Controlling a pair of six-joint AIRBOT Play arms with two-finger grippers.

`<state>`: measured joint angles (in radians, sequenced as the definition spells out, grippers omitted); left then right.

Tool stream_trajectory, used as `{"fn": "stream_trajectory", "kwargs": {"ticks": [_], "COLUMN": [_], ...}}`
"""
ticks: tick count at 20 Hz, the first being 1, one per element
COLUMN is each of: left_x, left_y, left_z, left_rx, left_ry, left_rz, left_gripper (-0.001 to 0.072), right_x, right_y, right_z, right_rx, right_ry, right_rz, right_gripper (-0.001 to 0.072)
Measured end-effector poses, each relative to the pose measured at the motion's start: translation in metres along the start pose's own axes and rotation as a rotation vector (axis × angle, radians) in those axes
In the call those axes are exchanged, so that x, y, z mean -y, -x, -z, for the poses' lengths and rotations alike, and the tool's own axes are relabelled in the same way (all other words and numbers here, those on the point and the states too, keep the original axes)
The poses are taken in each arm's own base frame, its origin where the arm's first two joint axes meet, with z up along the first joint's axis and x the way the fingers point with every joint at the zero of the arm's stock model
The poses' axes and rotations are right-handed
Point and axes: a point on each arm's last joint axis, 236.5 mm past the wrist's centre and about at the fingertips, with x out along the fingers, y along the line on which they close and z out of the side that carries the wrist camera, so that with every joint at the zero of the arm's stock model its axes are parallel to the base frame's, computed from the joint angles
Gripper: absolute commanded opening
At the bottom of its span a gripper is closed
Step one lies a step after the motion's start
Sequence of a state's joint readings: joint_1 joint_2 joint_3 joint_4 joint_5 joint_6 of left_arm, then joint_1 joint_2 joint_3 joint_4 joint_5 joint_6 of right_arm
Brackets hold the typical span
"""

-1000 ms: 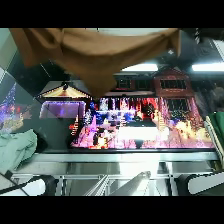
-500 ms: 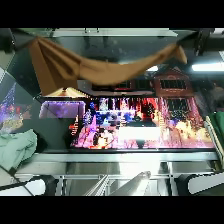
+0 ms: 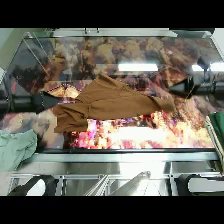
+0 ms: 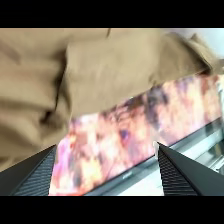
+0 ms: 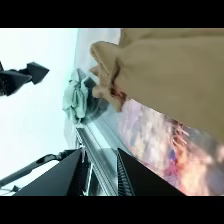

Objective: Fold the shirts.

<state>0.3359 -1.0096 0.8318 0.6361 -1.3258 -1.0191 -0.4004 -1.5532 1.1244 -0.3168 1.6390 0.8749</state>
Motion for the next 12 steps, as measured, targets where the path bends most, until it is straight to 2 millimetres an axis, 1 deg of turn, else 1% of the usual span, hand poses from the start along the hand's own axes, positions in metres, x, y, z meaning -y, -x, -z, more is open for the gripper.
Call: {"fn": "stream_trajectory", "kwargs": {"ticks": [2, 3, 4, 5, 6, 7, 8, 9, 10, 11, 12], "left_x": [-0.011, -0.015, -0.019, -0.022, -0.025, -0.028, -0.032, -0.037, -0.044, -0.052, -0.062], "left_y": [-0.006, -0.008, -0.009, -0.01, -0.011, -0.011, -0.011, -0.012, -0.014, -0.017, -0.023], "left_z": [0.014, 0.017, 0.016, 0.014, 0.007, -0.001, -0.012, -0.027, -0.041, -0.054, -0.068], "left_rx": [0.007, 0.012, 0.022, 0.026, 0.035, 0.039, 0.043, 0.049, 0.05, 0.047, 0.043], "left_ry": [0.027, 0.034, 0.039, 0.043, 0.047, 0.048, 0.054, 0.054, 0.054, 0.061, 0.069], "left_rz": [-0.028, -0.036, -0.048, -0.055, -0.061, -0.065, -0.067, -0.071, -0.076, -0.076, -0.077], "left_gripper": [0.0704, 0.0703, 0.0702, 0.0702, 0.0703, 0.0703, 0.0703, 0.0703, 0.0703, 0.0703, 0.0703], "right_x": [0.025, 0.036, 0.045, 0.053, 0.058, 0.061, 0.062, 0.064, 0.063, 0.059, 0.054], "right_y": [-0.005, -0.008, -0.01, -0.013, -0.015, -0.016, -0.017, -0.018, -0.017, -0.017, -0.017], "right_z": [0.017, 0.022, 0.024, 0.023, 0.021, 0.016, 0.01, 0.007, 0.003, 0.003, 0.004], "right_rx": [0.03, 0.046, 0.068, 0.087, 0.114, 0.144, 0.173, 0.194, 0.211, 0.212, 0.206], "right_ry": [-0.056, -0.082, -0.106, -0.126, -0.149, -0.173, -0.204, -0.236, -0.264, -0.278, -0.285], "right_rz": [0.008, 0.015, 0.018, 0.02, 0.009, -0.009, -0.03, -0.046, -0.068, -0.095, -0.122], "right_gripper": [0.0243, 0.0243, 0.0244, 0.0261, 0.0373, 0.0524, 0.0461, 0.0292, 0.0285, 0.0396, 0.0412]}}
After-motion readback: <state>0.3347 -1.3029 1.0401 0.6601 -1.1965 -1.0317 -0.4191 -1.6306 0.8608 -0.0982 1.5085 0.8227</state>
